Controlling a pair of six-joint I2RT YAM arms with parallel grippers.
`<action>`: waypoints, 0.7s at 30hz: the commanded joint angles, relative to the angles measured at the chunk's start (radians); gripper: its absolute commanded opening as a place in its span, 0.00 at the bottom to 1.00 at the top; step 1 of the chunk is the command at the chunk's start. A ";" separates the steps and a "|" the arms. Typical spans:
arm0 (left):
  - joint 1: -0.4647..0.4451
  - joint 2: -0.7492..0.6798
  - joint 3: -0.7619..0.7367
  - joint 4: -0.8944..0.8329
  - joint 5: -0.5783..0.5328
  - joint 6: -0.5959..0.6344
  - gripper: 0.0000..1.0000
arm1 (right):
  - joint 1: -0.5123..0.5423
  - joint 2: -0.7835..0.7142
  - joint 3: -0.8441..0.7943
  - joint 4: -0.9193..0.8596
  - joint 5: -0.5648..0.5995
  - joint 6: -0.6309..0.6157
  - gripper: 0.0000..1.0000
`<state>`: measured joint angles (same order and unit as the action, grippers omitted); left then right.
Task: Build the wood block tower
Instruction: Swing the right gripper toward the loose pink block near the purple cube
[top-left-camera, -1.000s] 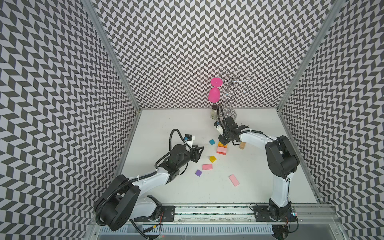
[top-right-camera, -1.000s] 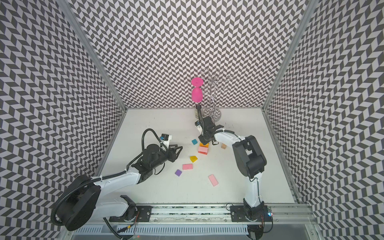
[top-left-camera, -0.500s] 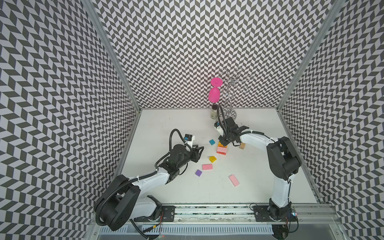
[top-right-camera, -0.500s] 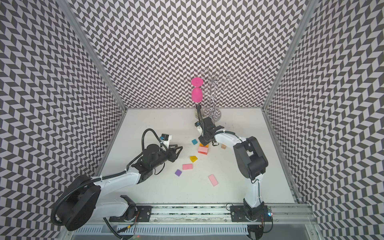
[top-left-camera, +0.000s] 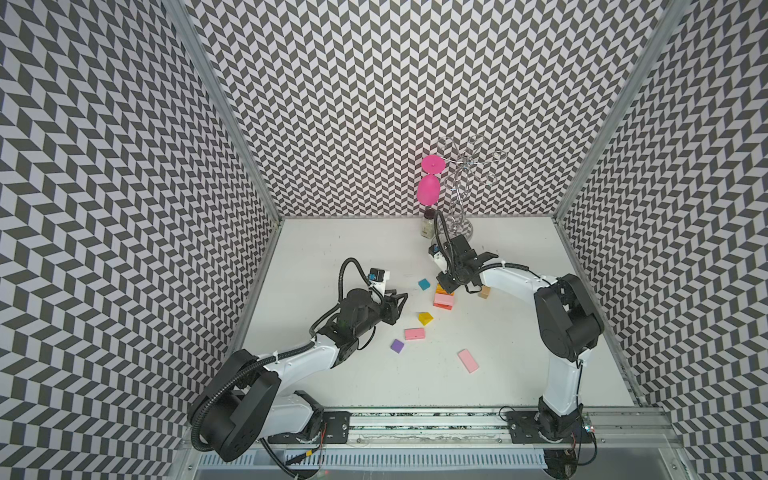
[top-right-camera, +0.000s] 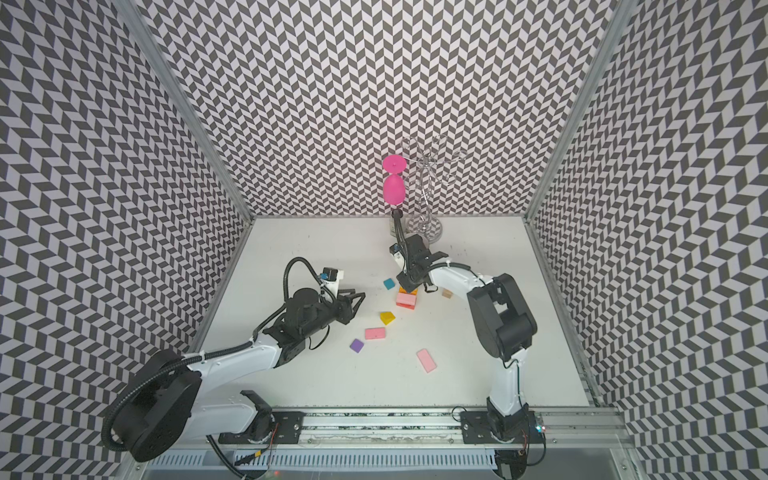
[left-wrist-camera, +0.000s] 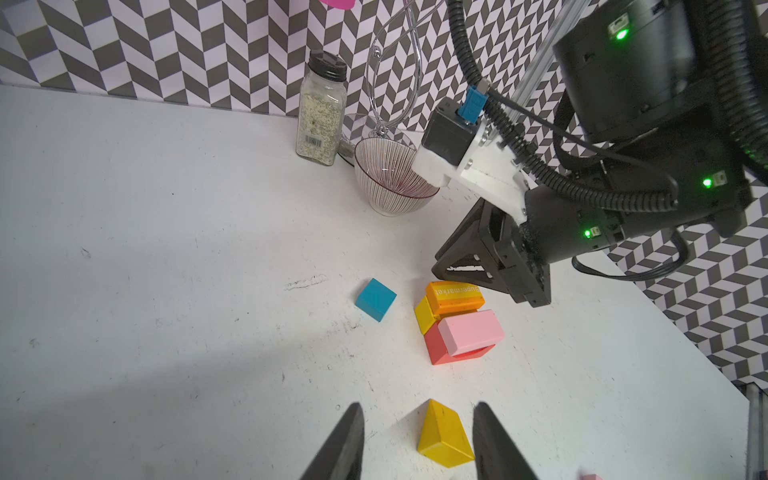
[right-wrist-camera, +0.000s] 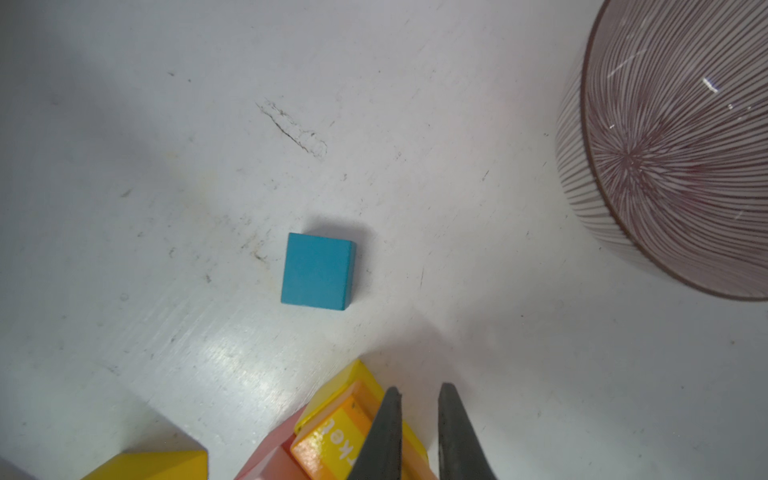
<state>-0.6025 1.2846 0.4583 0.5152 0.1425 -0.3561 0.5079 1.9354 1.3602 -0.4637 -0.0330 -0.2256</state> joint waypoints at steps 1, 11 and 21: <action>-0.006 -0.015 -0.004 0.008 -0.010 0.008 0.44 | 0.012 -0.039 -0.012 0.016 0.005 0.008 0.18; -0.009 -0.019 -0.006 0.006 -0.010 0.008 0.44 | 0.014 -0.049 0.002 0.011 0.052 0.019 0.22; -0.008 -0.036 -0.006 0.001 -0.019 0.010 0.44 | 0.019 -0.194 -0.013 0.015 0.146 0.118 0.32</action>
<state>-0.6025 1.2732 0.4583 0.5125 0.1387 -0.3561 0.5144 1.8435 1.3567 -0.4896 0.0643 -0.1745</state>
